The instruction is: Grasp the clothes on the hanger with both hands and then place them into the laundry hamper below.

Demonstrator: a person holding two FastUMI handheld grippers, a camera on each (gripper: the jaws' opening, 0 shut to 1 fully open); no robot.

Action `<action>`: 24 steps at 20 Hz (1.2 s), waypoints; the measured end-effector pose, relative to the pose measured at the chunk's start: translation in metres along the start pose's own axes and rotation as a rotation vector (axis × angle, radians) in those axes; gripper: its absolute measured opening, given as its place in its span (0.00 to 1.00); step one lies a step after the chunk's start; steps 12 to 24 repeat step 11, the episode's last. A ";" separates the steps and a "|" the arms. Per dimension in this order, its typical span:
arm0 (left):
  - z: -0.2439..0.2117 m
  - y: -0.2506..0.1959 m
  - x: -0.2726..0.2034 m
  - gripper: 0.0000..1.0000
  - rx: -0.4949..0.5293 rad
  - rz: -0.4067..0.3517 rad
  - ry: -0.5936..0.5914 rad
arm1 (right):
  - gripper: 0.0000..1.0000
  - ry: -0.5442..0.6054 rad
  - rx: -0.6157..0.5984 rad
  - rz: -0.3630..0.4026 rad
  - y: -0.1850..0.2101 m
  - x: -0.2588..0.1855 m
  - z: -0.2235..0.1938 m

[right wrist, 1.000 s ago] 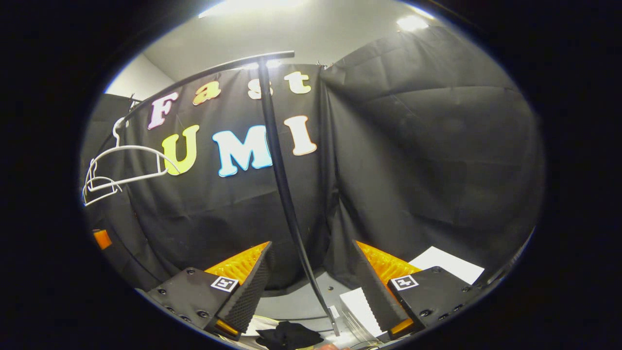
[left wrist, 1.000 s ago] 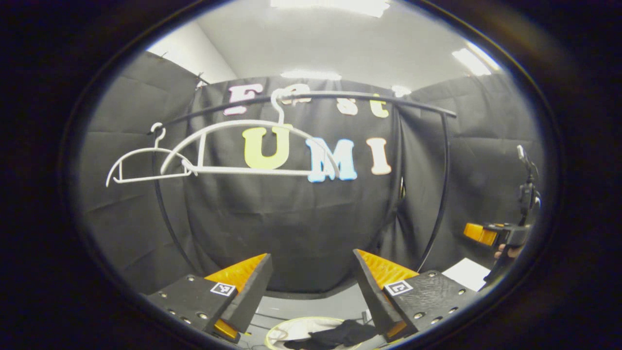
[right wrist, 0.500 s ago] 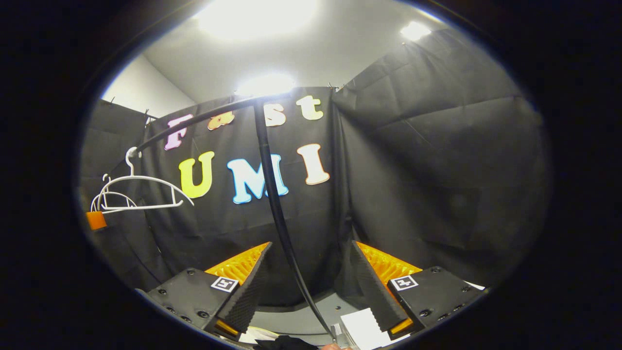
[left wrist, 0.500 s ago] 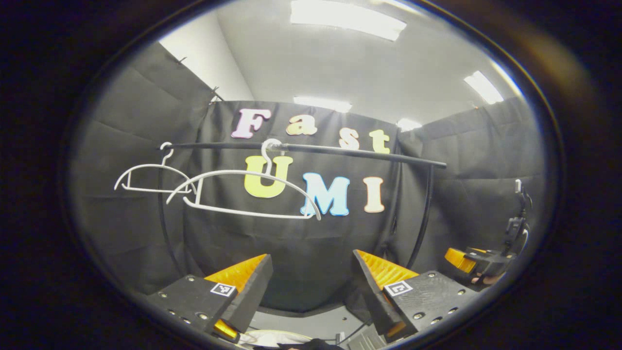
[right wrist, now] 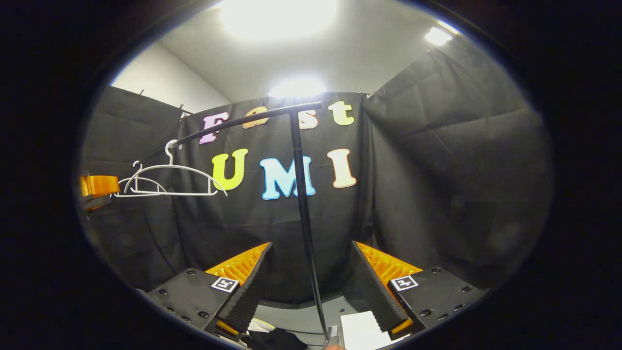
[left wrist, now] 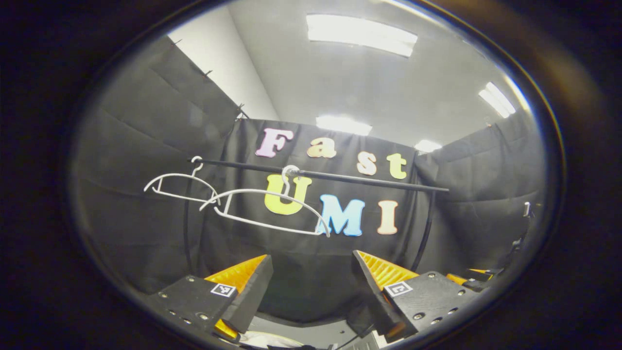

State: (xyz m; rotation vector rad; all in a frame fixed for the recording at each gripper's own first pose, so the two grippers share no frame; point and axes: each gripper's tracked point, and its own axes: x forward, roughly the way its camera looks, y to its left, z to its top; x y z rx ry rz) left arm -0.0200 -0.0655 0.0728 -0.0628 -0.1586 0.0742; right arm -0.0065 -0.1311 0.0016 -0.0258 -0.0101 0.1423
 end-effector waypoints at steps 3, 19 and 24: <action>-0.021 0.020 0.001 0.93 0.058 0.010 0.074 | 0.98 -0.001 0.022 -0.016 0.012 0.002 -0.002; -0.036 0.033 0.022 0.94 0.140 -0.073 0.104 | 0.98 0.030 -0.029 -0.066 0.048 0.011 -0.015; -0.036 0.033 0.022 0.94 0.140 -0.073 0.104 | 0.98 0.030 -0.029 -0.066 0.048 0.011 -0.015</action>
